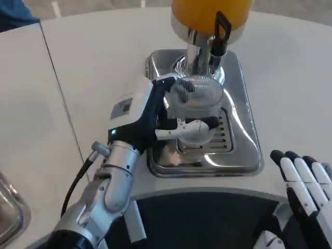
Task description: Grasp the cup under the faucet to collect the drink, then remove the cup.
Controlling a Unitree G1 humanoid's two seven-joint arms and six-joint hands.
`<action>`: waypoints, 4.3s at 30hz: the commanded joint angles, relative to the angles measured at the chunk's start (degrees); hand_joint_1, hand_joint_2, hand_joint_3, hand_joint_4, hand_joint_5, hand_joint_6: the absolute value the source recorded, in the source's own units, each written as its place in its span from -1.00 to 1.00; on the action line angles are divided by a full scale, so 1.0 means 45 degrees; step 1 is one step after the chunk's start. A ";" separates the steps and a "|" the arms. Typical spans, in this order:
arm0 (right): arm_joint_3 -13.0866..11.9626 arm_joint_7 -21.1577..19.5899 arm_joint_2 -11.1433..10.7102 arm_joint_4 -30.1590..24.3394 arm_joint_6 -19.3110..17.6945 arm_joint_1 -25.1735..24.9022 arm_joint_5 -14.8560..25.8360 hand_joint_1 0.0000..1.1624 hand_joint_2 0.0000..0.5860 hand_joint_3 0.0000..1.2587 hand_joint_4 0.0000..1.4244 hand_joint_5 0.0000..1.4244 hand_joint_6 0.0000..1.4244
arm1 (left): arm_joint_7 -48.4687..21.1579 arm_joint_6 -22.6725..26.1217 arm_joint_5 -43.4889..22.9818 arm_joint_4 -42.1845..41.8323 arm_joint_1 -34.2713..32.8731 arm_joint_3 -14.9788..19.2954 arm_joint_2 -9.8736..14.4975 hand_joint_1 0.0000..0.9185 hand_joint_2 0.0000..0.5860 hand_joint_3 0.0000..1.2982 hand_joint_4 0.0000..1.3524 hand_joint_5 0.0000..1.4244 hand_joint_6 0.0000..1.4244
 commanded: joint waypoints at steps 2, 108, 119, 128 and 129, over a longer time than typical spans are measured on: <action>-0.0091 0.0164 0.0039 -0.0016 0.0190 -0.0078 0.0302 -0.94 0.96 -1.00 -1.00 -1.00 -1.00 | 0.0079 0.0124 0.0078 -0.0067 0.0174 -0.0215 0.0050 -0.23 -0.86 -0.24 -0.13 0.48 0.86; -0.0101 0.1839 0.1020 -0.0633 0.2515 -0.3303 0.2585 -0.91 1.00 -1.00 -1.00 -1.00 -1.00 | -0.1730 -0.1195 0.3840 -1.5346 1.4903 0.4172 0.4149 -0.94 -0.70 -1.00 -1.00 -0.83 -0.86; -0.0088 0.2204 0.0956 0.0323 0.3685 -0.5862 0.3301 -0.87 1.00 -1.00 -1.00 -1.00 -1.00 | -0.2099 -0.1459 0.3789 -1.5478 1.4771 0.3762 0.4090 -1.00 -0.64 -1.00 -1.00 -0.89 -0.90; -0.0101 0.2104 0.0629 0.1354 0.3894 -0.7758 0.4183 -0.92 0.87 -1.00 -1.00 -1.00 -1.00 | -0.2401 -0.1346 0.3643 -1.5492 1.4627 0.3708 0.4021 -1.00 -0.59 -1.00 -1.00 -0.95 -0.94; -0.0118 0.2083 0.0596 0.1474 0.3915 -0.7881 0.4315 -0.93 0.83 -1.00 -1.00 -1.00 -1.00 | -0.2412 -0.1341 0.3662 -1.5499 1.4624 0.3690 0.3996 -1.00 -0.59 -1.00 -1.00 -0.95 -0.94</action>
